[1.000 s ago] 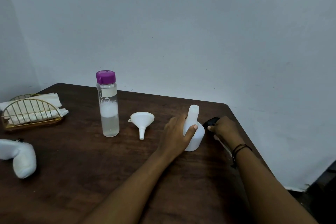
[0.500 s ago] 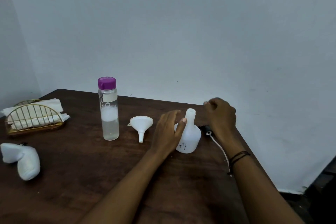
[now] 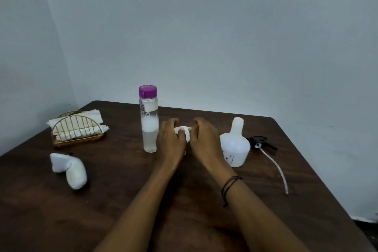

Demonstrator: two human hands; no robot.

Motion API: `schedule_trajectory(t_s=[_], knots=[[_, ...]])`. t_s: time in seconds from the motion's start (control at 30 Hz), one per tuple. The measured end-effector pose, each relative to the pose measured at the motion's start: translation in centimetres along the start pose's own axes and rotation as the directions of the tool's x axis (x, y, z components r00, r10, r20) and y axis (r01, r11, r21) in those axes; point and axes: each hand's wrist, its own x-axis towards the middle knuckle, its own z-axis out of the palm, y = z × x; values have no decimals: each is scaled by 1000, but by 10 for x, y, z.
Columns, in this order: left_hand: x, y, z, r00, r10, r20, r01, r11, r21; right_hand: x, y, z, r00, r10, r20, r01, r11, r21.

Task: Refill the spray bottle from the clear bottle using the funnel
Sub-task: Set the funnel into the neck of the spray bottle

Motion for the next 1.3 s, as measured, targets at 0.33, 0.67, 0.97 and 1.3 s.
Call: schedule_trajectory(t_s=[0.33,0.67,0.97,1.3], knots=[[2,-15,2,968,-170,187,120,960,252,11,21,37,943,257,213,-259,966,-20],[8,-21,3,959,-258,117,237,957,167,7,24,40,937,279,212,-311,941,135],[8,3,-8,972,-236,-20,212,906,-366,7,8,18,991,134,-26,-121,952,282],[15,35,-18,861,-353,366,493,401,-772,0,1,-35,998,24,-52,-1,918,398]])
